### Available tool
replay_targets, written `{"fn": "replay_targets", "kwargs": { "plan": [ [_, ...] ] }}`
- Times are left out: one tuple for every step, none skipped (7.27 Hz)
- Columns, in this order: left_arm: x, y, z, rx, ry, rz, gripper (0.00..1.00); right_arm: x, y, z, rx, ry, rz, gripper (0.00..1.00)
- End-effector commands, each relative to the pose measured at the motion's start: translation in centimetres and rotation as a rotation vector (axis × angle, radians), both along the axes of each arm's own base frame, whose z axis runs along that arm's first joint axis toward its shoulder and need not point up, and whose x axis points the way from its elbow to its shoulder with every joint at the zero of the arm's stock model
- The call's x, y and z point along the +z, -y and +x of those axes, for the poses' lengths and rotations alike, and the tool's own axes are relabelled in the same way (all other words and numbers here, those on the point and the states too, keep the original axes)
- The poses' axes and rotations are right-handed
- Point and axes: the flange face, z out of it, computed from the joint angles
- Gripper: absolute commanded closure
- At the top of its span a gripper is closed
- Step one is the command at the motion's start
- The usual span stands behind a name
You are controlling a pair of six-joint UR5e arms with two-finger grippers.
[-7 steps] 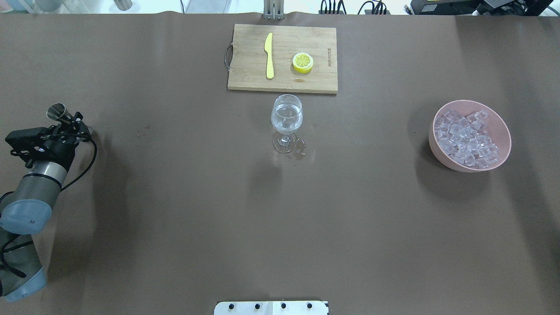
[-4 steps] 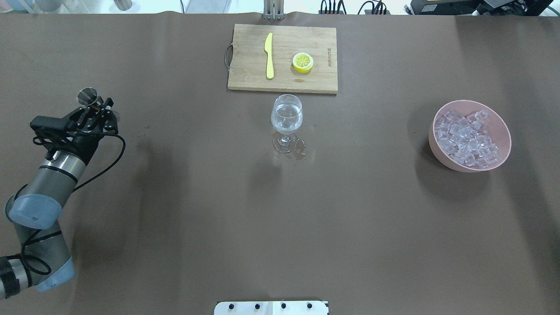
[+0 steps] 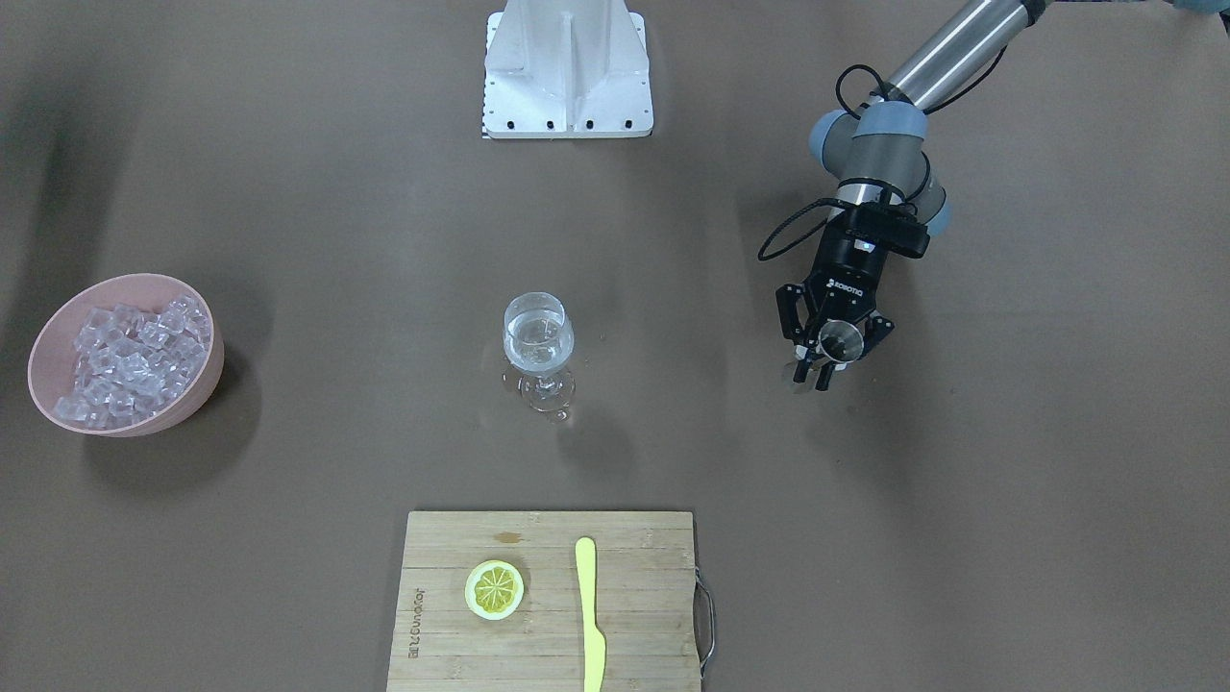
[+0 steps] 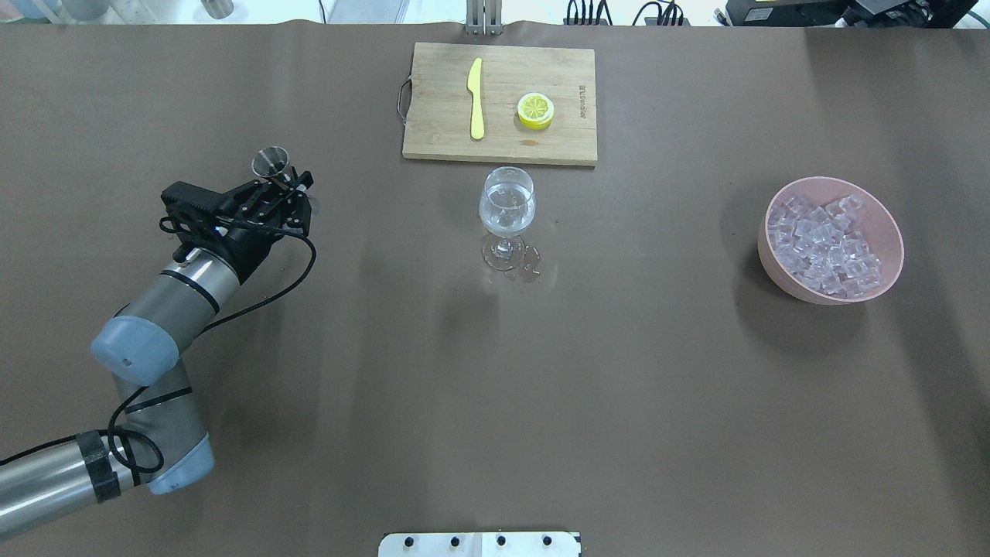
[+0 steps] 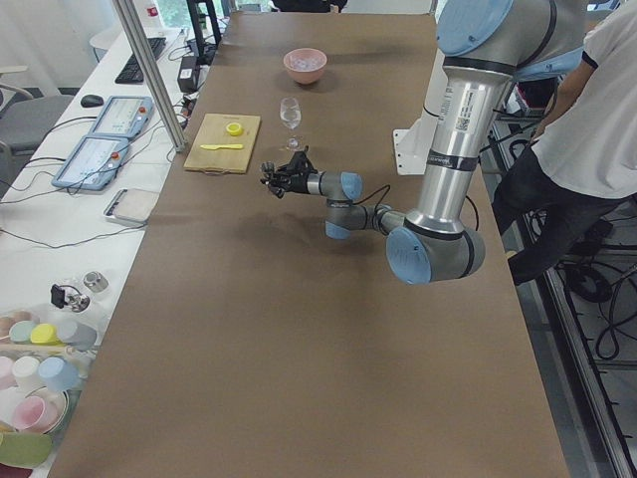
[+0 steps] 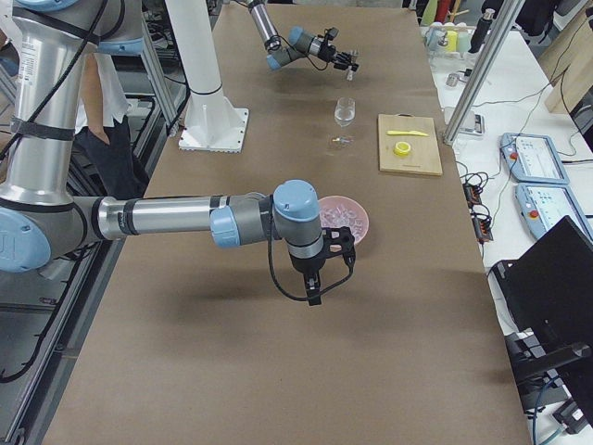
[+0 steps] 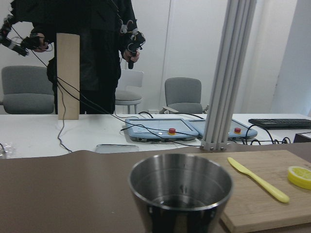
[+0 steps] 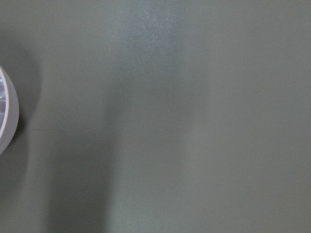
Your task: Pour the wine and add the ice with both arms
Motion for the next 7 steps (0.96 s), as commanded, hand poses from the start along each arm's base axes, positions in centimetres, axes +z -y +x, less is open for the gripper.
{"fn": "replay_targets", "kwargs": {
  "plan": [
    [-7.6,-2.2,1.0,0.115,0.147,0.043,1.00,0.1,-0.1,0.0,0.000,-0.001,-0.002,0.00],
    [-11.2,-4.1,1.3,0.246,0.206,0.064,1.00,0.1,-0.1,0.0,0.000,-0.001,-0.002,0.00],
    [-13.1,-5.6,1.7,0.387,0.222,0.070,1.00,0.2,-0.1,0.0,0.000,-0.001,-0.005,0.00],
    [-14.4,-6.4,2.1,0.485,0.272,0.119,1.00,0.2,-0.1,0.0,0.000,-0.001,-0.003,0.00],
    [-15.5,-7.5,2.4,0.595,0.306,0.162,1.00,0.2,-0.1,0.0,0.000,-0.001,-0.003,0.00],
    [-17.3,-8.0,3.1,0.657,0.289,0.186,1.00,0.2,-0.1,0.0,0.000,-0.001,-0.003,0.00],
    [-19.4,-8.1,3.5,0.680,0.264,0.213,1.00,0.2,-0.1,0.0,0.000,-0.001,-0.003,0.00]
  ]
}}
